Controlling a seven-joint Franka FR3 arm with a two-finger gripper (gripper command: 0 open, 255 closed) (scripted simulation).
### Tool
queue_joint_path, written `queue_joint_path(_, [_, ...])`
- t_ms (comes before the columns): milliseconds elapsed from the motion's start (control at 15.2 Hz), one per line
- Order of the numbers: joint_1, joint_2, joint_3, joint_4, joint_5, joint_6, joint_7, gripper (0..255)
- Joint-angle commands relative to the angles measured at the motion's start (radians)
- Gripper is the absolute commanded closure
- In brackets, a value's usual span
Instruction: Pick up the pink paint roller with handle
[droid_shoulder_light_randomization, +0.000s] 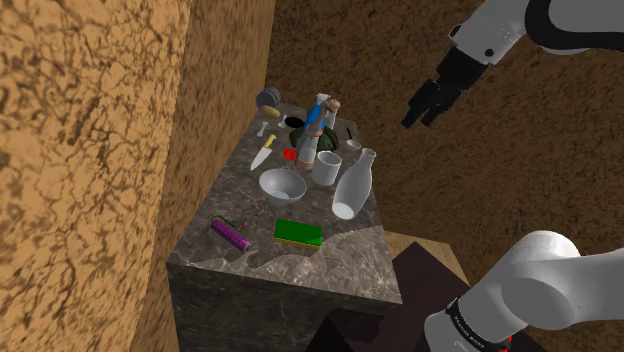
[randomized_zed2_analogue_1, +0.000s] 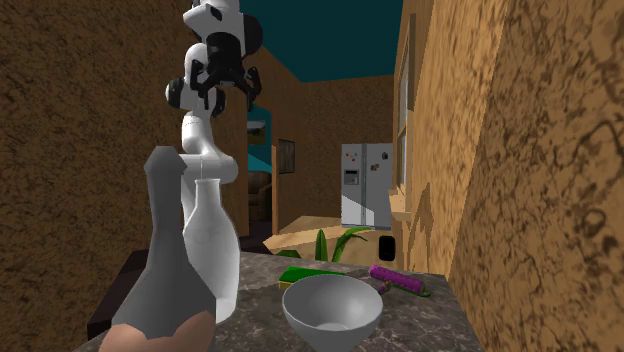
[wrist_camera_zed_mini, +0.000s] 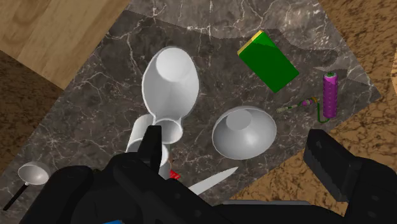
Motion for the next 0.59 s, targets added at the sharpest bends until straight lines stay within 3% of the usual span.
queue_joint_path(0, [0.000,0.000,0.000,0.000,0.000,0.000,0.000,0])
queue_joint_path(528, [0.025,0.182,0.145,-0.012,0.012,0.154,0.117,0])
